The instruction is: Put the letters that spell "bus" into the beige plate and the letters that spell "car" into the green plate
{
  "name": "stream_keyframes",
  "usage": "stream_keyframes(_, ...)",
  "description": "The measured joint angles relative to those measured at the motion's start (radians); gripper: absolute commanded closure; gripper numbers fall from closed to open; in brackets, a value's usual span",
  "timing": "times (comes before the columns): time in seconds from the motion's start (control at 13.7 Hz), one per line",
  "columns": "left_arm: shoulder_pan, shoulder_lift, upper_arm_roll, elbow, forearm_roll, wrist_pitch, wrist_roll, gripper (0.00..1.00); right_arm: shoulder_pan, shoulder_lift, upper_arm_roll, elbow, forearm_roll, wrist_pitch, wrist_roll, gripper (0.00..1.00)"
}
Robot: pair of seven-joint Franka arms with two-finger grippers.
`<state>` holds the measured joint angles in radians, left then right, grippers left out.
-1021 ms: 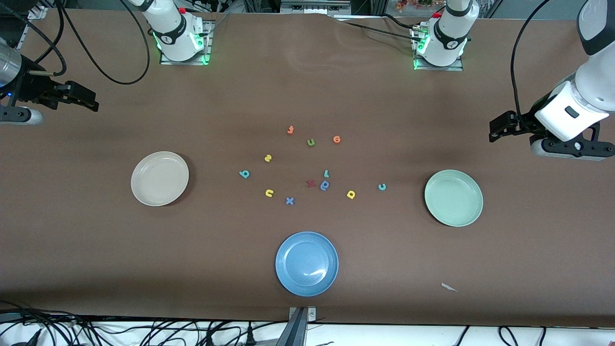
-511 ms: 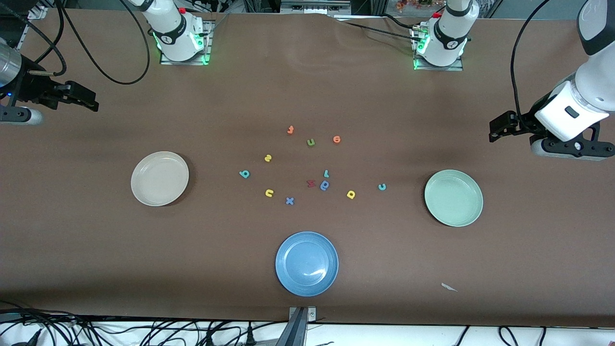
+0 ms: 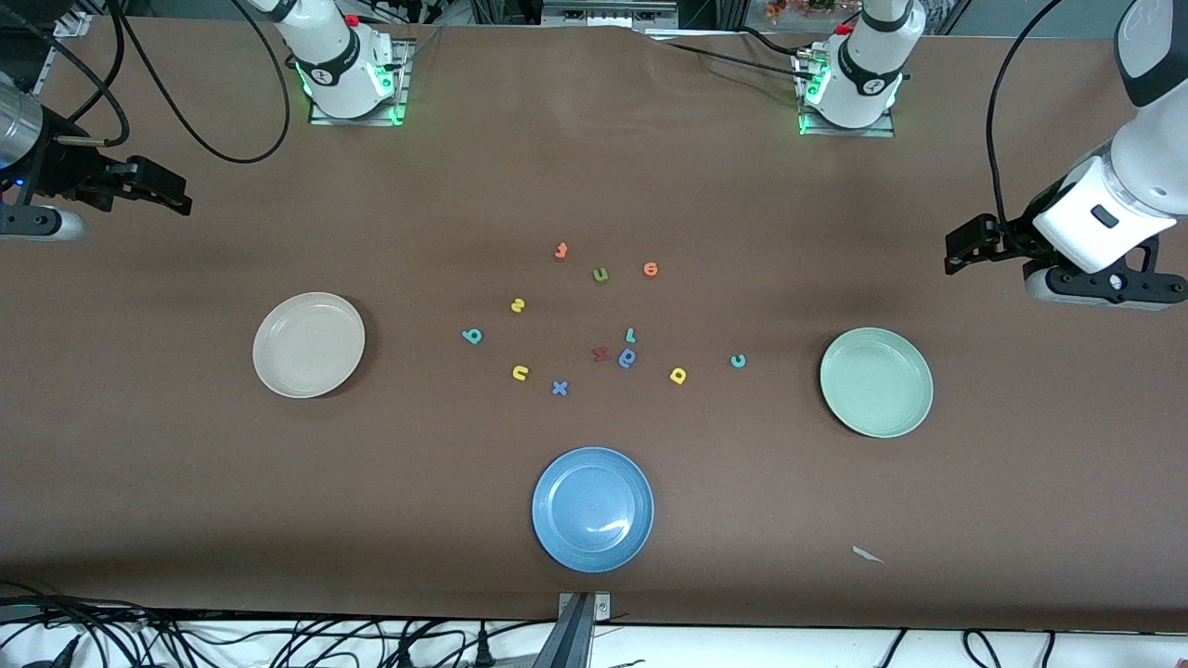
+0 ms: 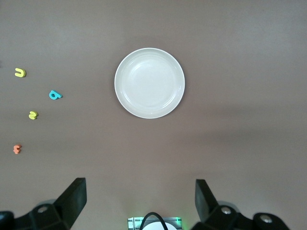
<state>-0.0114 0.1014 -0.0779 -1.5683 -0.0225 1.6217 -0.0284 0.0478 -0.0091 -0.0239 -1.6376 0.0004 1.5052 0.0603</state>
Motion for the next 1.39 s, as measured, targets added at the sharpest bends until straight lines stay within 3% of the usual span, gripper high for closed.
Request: stream_keyframes(1.39, 0.0, 0.0, 0.0, 0.0, 0.0, -0.002, 0.0, 0.0, 0.009, 0.014, 0.002, -0.014, 0.002, 0.013, 0.0, 0.0)
